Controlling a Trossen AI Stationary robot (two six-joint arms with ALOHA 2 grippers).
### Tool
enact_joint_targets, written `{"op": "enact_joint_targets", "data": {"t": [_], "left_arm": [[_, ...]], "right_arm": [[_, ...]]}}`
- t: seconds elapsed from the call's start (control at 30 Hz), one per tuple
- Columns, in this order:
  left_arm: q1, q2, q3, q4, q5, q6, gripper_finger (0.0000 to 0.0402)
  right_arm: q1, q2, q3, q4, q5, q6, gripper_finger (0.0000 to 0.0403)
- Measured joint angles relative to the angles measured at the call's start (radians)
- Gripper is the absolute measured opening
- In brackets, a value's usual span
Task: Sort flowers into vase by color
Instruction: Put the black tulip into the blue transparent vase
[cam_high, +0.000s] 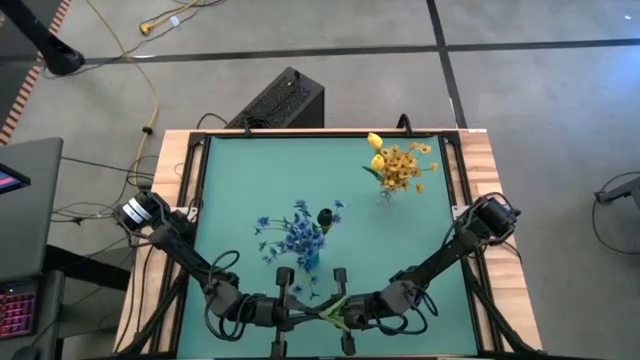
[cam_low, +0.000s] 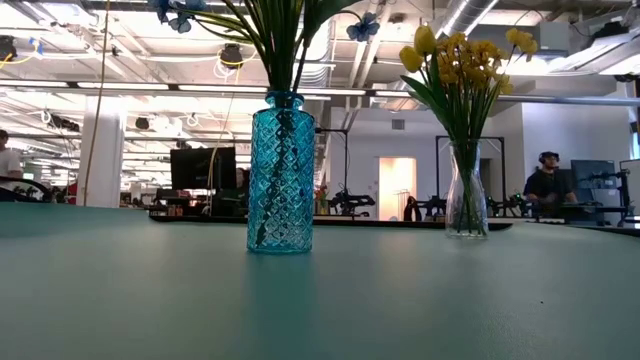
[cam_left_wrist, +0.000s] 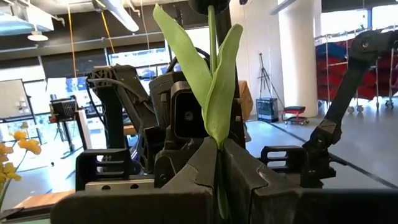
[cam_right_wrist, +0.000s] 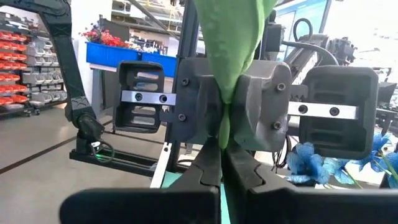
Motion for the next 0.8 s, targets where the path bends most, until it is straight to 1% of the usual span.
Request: {"op": "enact_joint_targets", "data": {"t": [0.07, 0.23, 0.33, 0.43, 0.6, 0.67, 0.73, 0.8], "left_arm": [[-0.007, -0.006, 0.000, -0.021, 0.000, 0.007, 0.0000], [-0.019, -0.055, 0.000, -0.131, -0.003, 0.009, 0.0001], [-0.024, -0.095, 0.000, -0.209, -0.006, -0.002, 0.0015], [-0.026, -0.126, -0.001, -0.283, 0.001, -0.047, 0.0053], [-0.027, -0.150, -0.001, -0.388, 0.009, -0.118, 0.0141], [-0.040, -0.171, -0.001, -0.432, -0.008, -0.124, 0.0170], [-0.064, -0.205, -0.001, -0.469, -0.028, -0.125, 0.0190], [-0.093, -0.245, -0.001, -0.515, -0.055, -0.125, 0.0200]], "right_arm": [[0.005, 0.000, 0.000, -0.004, 0.005, 0.001, 0.0025], [0.017, 0.000, 0.000, -0.009, 0.059, 0.000, 0.0026], [0.019, 0.000, 0.000, -0.002, 0.059, 0.000, 0.0025], [0.021, -0.013, 0.000, 0.003, 0.057, 0.000, 0.0025], [0.027, -0.041, 0.000, -0.008, 0.053, -0.037, 0.0025], [0.038, -0.066, 0.000, -0.027, 0.058, -0.063, 0.0025], [0.055, -0.100, 0.000, -0.086, 0.088, -0.070, 0.0025], [0.077, -0.140, 0.000, -0.173, 0.116, -0.068, 0.0027]]}}
